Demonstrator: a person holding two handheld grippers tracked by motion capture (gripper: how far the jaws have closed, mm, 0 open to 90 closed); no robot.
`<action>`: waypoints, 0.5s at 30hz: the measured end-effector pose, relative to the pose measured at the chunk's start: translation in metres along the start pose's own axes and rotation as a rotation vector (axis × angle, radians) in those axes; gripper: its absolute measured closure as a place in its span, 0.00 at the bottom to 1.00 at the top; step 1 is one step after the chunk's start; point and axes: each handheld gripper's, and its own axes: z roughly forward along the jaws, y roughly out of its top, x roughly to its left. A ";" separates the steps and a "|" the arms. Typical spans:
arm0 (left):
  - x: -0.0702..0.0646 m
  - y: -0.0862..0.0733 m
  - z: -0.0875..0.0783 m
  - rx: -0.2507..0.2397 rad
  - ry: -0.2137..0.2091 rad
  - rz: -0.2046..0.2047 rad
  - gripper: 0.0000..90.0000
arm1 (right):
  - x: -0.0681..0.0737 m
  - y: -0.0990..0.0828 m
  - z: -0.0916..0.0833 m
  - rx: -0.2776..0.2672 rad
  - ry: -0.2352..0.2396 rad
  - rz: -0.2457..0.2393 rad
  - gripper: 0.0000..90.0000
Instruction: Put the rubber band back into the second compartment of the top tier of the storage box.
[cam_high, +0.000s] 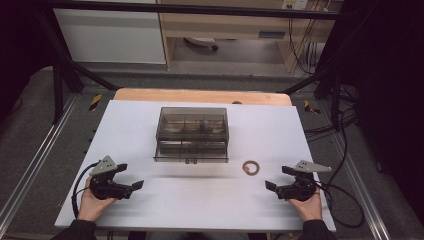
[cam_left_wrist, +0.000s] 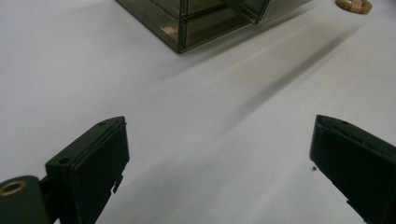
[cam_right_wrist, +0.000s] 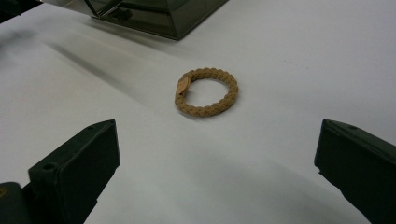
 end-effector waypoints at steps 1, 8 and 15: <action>0.000 0.000 0.000 0.000 0.001 -0.001 0.05 | 0.000 0.000 0.000 0.002 -0.001 -0.001 0.01; 0.000 0.000 -0.001 -0.004 0.001 -0.003 0.05 | 0.000 0.000 0.000 0.006 -0.005 0.003 0.01; 0.001 -0.001 -0.001 -0.009 0.006 -0.010 0.05 | 0.002 0.002 0.002 0.009 -0.010 0.004 0.01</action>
